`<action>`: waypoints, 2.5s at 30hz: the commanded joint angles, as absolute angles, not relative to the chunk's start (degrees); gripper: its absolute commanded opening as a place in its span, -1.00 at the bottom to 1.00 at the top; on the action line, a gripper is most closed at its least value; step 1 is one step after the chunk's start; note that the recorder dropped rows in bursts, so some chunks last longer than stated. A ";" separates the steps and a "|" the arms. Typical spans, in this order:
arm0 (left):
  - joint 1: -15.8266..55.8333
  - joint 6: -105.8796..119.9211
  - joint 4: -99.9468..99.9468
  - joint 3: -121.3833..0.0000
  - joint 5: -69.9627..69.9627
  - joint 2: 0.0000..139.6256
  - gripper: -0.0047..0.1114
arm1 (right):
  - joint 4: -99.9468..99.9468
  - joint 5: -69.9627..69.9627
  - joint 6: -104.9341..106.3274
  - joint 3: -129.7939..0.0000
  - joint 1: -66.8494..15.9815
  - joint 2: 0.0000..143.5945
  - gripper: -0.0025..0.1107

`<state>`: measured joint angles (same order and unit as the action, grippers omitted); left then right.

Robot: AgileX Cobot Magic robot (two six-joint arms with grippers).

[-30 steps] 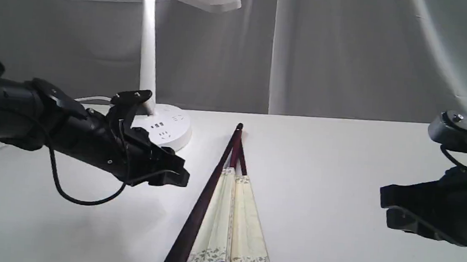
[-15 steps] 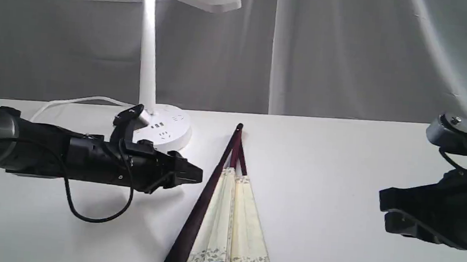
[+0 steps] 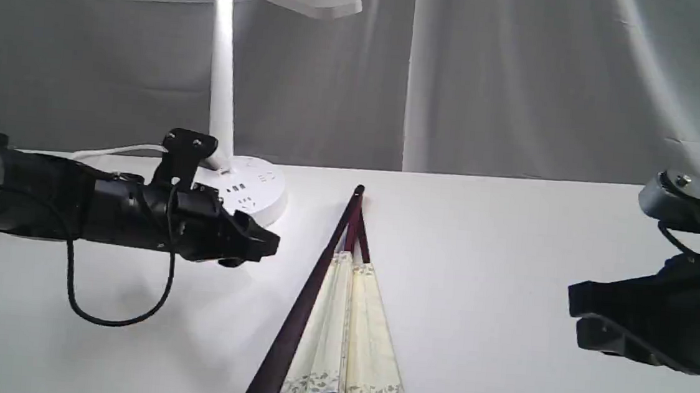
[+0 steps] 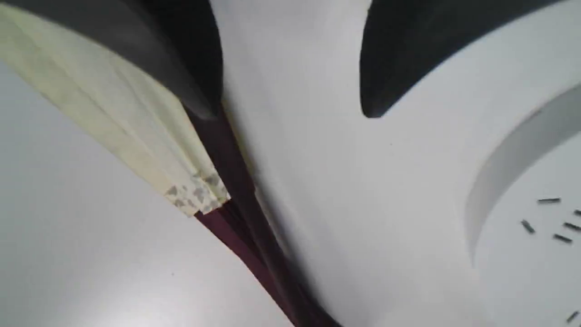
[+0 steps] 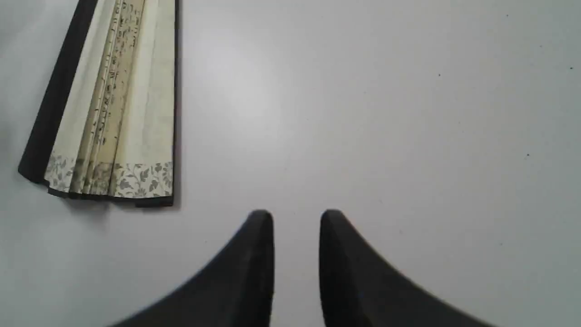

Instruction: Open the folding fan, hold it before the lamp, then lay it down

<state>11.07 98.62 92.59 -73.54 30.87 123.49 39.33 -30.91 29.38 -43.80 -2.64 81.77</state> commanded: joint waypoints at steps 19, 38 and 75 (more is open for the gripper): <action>13.63 87.42 99.95 -75.63 40.06 132.12 -0.10 | 39.50 -31.84 30.47 -44.11 -2.86 81.75 -0.61; 13.52 85.27 99.95 -75.63 47.73 136.04 -0.10 | 39.50 -31.60 30.58 -44.11 -2.86 81.75 -0.61; 10.80 76.31 99.95 -78.22 61.54 134.96 -0.92 | 39.50 -19.96 34.65 -44.11 -2.86 81.75 -0.61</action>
